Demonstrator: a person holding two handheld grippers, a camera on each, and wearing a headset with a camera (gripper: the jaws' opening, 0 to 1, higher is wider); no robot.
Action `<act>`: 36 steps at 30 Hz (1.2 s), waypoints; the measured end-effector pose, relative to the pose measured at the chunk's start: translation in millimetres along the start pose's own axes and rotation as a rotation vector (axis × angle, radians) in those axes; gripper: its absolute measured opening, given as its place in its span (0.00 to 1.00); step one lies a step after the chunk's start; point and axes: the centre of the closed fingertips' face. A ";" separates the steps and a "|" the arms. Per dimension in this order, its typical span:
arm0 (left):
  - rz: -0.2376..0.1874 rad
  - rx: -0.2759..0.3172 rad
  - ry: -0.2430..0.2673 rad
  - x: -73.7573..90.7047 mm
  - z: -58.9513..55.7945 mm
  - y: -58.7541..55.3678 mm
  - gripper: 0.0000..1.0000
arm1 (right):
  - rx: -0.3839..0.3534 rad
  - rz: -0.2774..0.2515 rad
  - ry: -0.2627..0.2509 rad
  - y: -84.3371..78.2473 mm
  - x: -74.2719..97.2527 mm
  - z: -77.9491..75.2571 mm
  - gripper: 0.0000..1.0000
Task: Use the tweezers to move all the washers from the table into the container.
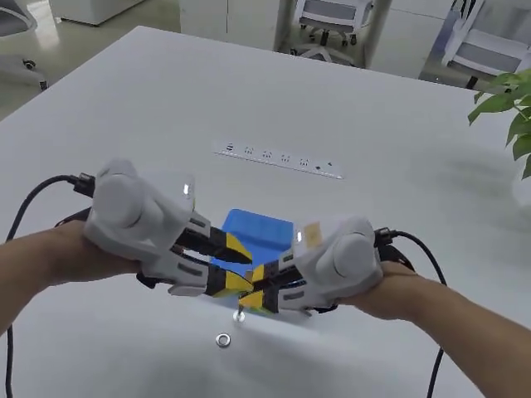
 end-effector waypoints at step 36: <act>-0.096 0.215 0.157 37.0 -3.4 -18.2 0.99 | -0.022 -0.037 -0.087 20.4 49.0 -45.9 0.08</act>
Point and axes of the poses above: the centre of the closed fingertips' face, and the gripper's own axes: x roughly backward along the fingers, z roughly to its left, y roughly out of its top, and after that the axes turned 2 degrees about z, right-handed
